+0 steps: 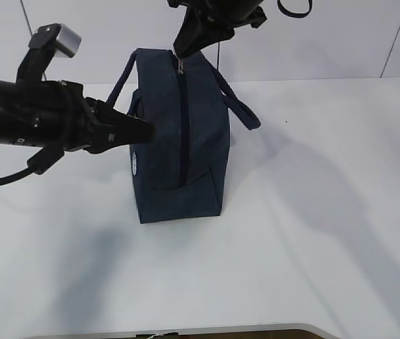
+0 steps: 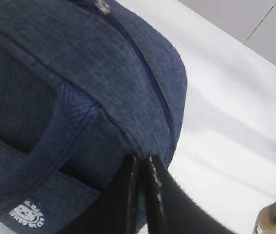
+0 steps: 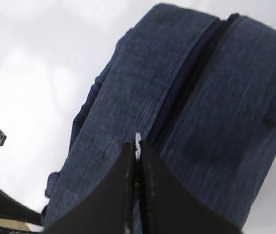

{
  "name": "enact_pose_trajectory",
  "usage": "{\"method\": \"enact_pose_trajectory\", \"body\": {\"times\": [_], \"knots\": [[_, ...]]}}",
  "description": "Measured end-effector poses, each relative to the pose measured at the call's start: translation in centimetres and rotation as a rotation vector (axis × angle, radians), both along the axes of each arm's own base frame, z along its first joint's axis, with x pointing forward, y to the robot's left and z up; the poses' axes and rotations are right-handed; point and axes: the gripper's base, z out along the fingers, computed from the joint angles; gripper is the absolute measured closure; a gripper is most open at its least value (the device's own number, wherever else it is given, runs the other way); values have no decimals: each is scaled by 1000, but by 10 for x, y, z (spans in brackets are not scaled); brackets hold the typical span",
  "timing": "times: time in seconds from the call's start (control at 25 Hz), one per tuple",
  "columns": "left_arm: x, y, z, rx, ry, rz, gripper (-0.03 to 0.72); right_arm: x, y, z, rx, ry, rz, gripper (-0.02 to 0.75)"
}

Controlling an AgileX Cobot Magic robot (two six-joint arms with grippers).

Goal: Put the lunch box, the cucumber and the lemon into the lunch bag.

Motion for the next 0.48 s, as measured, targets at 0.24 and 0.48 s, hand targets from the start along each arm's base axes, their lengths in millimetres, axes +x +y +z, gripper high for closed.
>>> {"method": "enact_pose_trajectory", "body": {"times": [0.24, 0.48], "knots": [[-2, -1, -1, 15, -7, -32, 701, 15, -5, -3, 11, -8, -18, 733], [-6, -2, 0, 3, -3, -85, 701, 21, -8, -8, 20, 2, -27, 733]]}}
